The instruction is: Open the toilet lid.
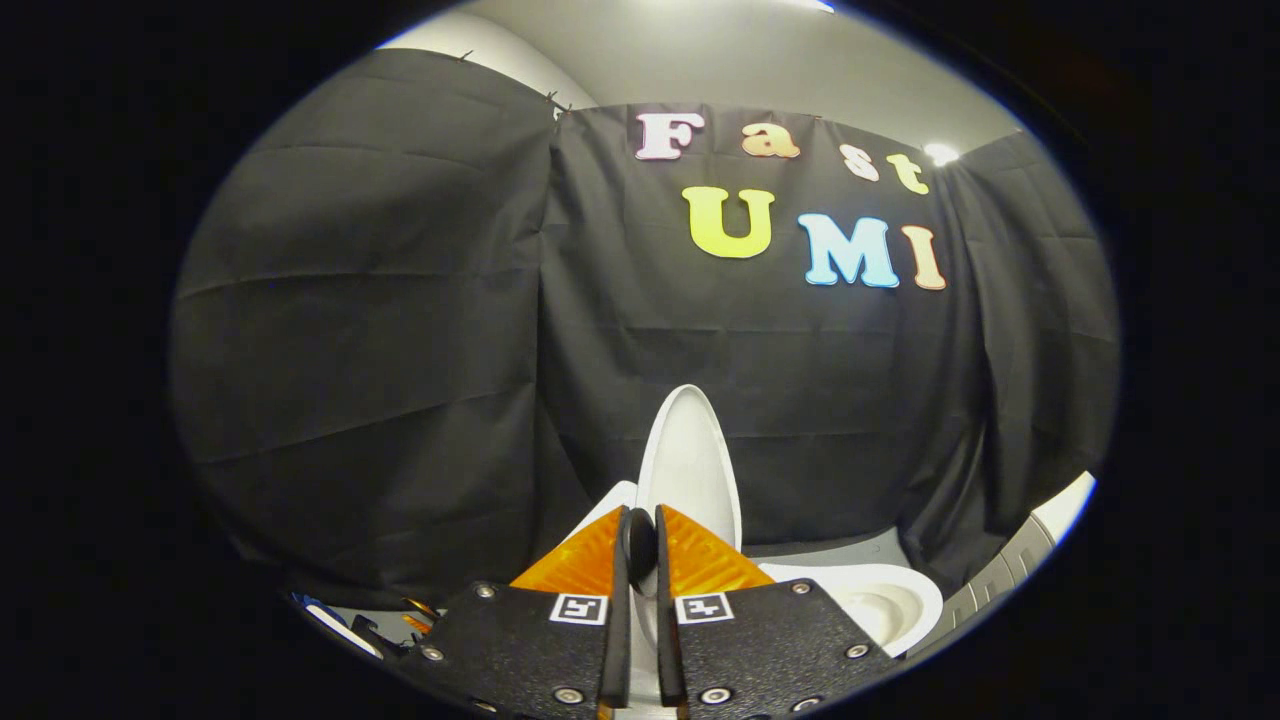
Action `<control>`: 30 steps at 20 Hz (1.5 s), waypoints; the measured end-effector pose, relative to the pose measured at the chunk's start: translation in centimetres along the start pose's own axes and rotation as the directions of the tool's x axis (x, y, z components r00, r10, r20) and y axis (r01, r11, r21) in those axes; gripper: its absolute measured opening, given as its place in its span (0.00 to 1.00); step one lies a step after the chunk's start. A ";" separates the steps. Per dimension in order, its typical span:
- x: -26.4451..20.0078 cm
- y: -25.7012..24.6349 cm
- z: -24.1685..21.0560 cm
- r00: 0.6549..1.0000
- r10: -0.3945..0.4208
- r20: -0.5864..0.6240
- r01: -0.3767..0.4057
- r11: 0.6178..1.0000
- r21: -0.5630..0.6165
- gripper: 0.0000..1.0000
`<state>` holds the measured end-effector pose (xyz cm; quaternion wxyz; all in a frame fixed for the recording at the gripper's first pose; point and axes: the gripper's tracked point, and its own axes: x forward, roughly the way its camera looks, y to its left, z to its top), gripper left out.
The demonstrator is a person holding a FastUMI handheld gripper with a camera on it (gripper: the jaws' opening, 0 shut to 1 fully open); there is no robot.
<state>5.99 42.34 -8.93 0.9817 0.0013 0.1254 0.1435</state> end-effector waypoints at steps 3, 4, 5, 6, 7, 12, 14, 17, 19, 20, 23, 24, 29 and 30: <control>-1.2 0.3 0.5 0.996 0.094 -0.004 -0.093 0.989 0.115 0.29; -2.1 -0.5 1.1 0.996 0.087 0.008 -0.087 0.985 0.152 0.46; -2.8 -1.2 1.9 0.997 0.080 0.021 -0.083 0.980 0.182 0.62; -3.3 -1.4 1.9 0.996 0.083 0.029 -0.087 0.975 0.204 0.79; -4.4 -1.8 2.3 0.995 0.090 0.043 -0.097 0.970 0.224 0.95; -10.0 -4.0 5.9 0.979 0.144 0.144 -0.173 0.961 0.214 0.96; -11.9 -6.6 7.5 0.974 0.123 0.190 -0.158 0.972 0.176 0.96; -14.4 -10.6 8.6 0.967 0.097 0.234 -0.132 0.981 0.143 0.95; -16.0 -13.9 9.1 0.962 0.075 0.261 -0.106 0.989 0.106 0.96; -16.5 -15.7 9.3 0.960 0.064 0.274 -0.090 0.992 0.085 0.96; -17.5 -20.9 9.1 0.958 0.030 0.285 -0.046 0.998 0.049 0.96; -17.9 -22.5 9.3 0.956 0.025 0.293 -0.038 0.998 0.039 0.96; -20.4 -31.1 9.5 0.944 -0.039 0.327 0.039 0.999 0.007 0.96; -20.7 -32.5 9.3 0.944 -0.049 0.326 0.048 0.999 0.014 0.95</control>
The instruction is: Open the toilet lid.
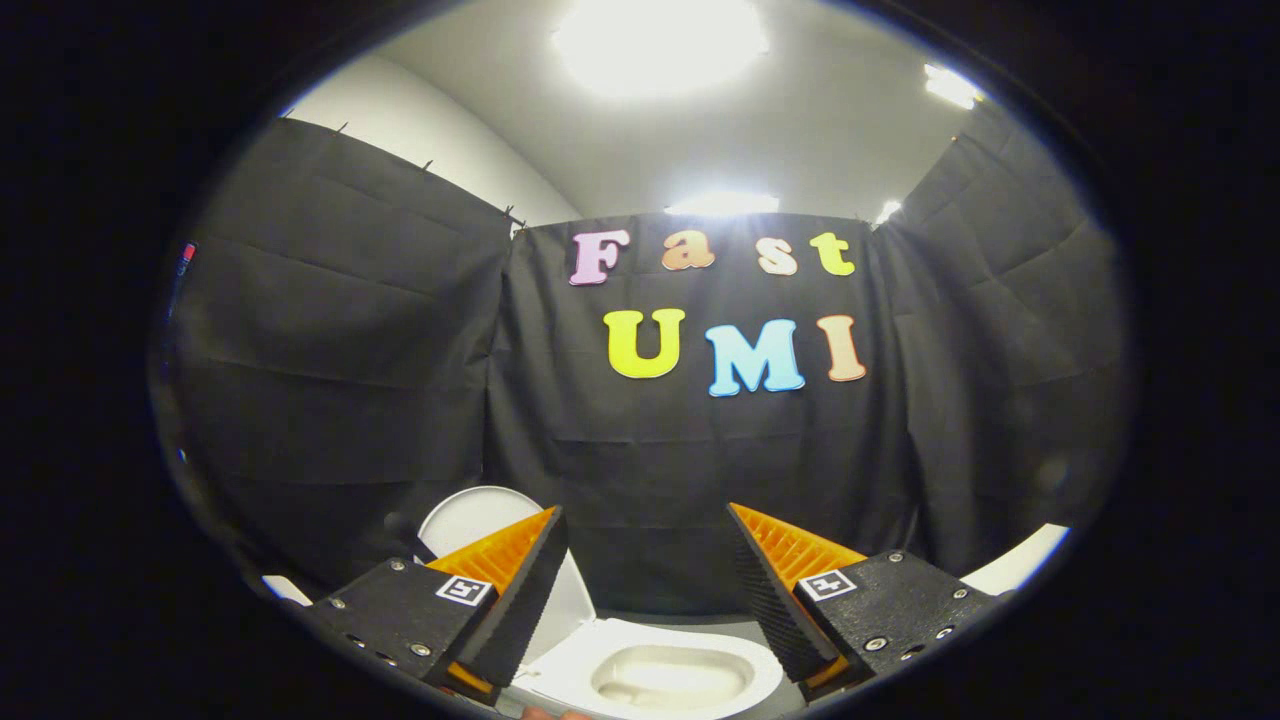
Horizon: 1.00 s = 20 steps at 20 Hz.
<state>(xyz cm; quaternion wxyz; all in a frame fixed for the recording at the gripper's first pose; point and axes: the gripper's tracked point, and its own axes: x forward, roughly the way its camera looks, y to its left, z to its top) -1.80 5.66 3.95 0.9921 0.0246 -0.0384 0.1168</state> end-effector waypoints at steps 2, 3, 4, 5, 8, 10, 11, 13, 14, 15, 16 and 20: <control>-0.8 -2.3 0.0 1.000 -0.006 -0.003 0.006 1.000 0.010 0.95; -1.3 -3.7 -0.1 1.000 -0.018 -0.008 0.018 1.000 0.006 0.96; -1.8 -5.3 -0.4 0.999 -0.034 -0.020 0.034 0.999 0.001 0.95; -2.4 -6.8 -0.6 0.998 -0.053 -0.032 0.053 0.999 -0.005 0.96; -4.3 -10.7 -1.1 0.994 -0.099 -0.049 0.098 0.995 -0.034 0.95; -5.6 -13.3 -1.8 0.989 -0.137 -0.064 0.133 0.989 -0.059 0.95; -6.2 -14.7 -2.3 0.984 -0.163 -0.072 0.158 0.986 -0.061 0.95; -7.4 -16.1 -3.1 0.982 -0.171 -0.085 0.168 0.985 -0.042 0.96; -7.8 -16.0 -3.5 0.983 -0.161 -0.093 0.158 0.987 -0.037 0.96; -8.1 -16.5 -3.8 0.983 -0.161 -0.092 0.158 0.987 -0.038 0.95; -8.5 -17.3 -4.2 0.981 -0.171 -0.094 0.167 0.985 -0.047 0.95; -9.6 -17.6 -6.2 0.979 -0.163 -0.122 0.155 0.985 -0.071 0.95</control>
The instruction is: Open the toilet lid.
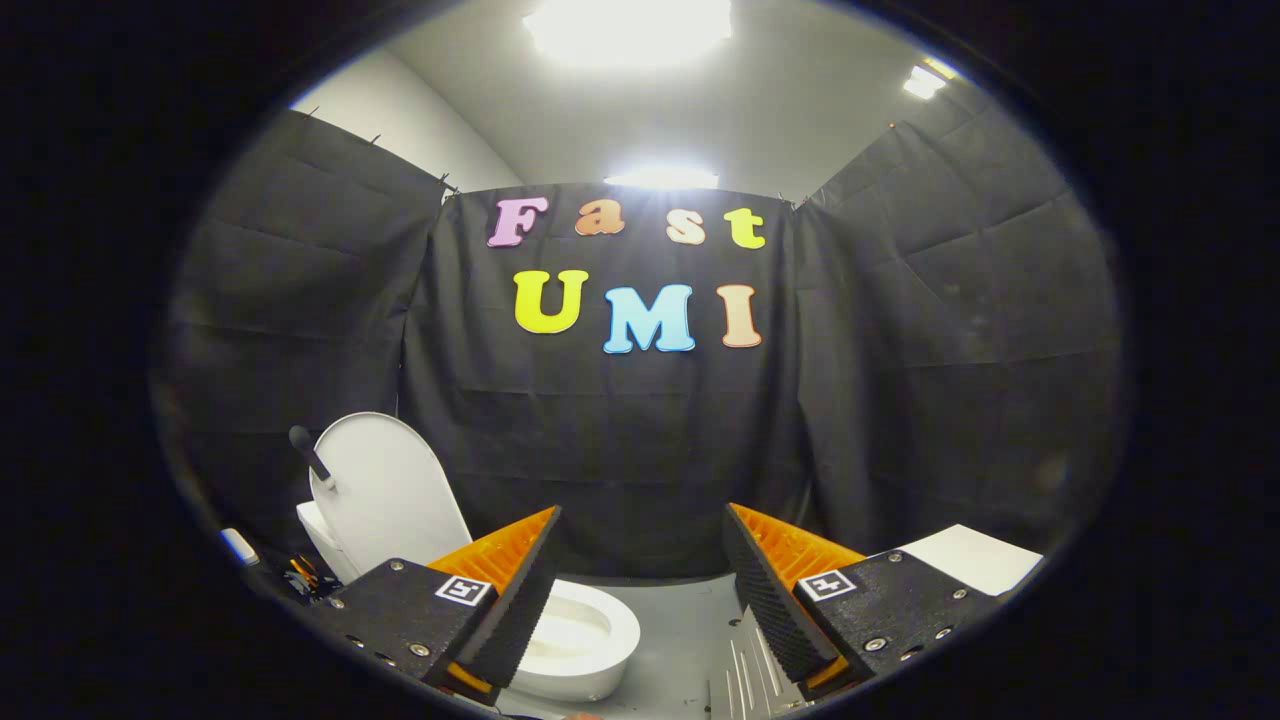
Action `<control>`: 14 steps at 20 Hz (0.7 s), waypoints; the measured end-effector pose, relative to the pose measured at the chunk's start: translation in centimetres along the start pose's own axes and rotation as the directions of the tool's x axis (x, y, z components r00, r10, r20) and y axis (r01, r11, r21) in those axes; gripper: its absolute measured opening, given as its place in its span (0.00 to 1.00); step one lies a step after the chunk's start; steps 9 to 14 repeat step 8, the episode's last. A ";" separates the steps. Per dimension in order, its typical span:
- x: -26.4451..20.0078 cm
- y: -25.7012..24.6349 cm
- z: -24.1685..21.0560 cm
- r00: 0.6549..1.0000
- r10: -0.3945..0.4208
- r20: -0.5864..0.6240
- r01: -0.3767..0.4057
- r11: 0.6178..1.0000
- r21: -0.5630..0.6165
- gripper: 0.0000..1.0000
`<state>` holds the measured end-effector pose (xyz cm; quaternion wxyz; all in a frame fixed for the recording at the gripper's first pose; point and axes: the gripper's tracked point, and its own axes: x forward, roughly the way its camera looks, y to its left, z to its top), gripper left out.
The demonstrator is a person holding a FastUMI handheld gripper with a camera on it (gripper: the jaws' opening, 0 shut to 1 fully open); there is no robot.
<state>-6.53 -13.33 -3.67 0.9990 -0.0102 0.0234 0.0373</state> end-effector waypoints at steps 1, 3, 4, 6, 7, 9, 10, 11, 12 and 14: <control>-0.1 0.0 -0.5 1.000 0.002 -0.010 -0.002 1.000 -0.006 0.95; -0.2 0.2 -1.4 0.999 0.012 -0.034 -0.013 1.000 -0.003 0.96; -0.4 0.6 -1.6 0.999 0.027 -0.042 -0.026 1.000 0.003 0.96; -0.5 1.3 -2.1 0.997 0.050 -0.057 -0.050 0.999 0.010 0.96; -0.5 1.6 -2.3 0.996 0.058 -0.063 -0.058 0.998 0.007 0.96; -0.7 1.8 -2.5 0.996 0.062 -0.067 -0.062 0.998 -0.001 0.96; -0.7 1.8 -2.5 0.996 0.062 -0.067 -0.062 0.998 -0.001 0.96; -0.7 1.8 -2.5 0.996 0.062 -0.067 -0.062 0.998 -0.001 0.96; -0.7 1.8 -2.5 0.996 0.062 -0.067 -0.062 0.998 -0.001 0.96; -0.7 1.8 -2.5 0.996 0.062 -0.067 -0.062 0.998 -0.001 0.96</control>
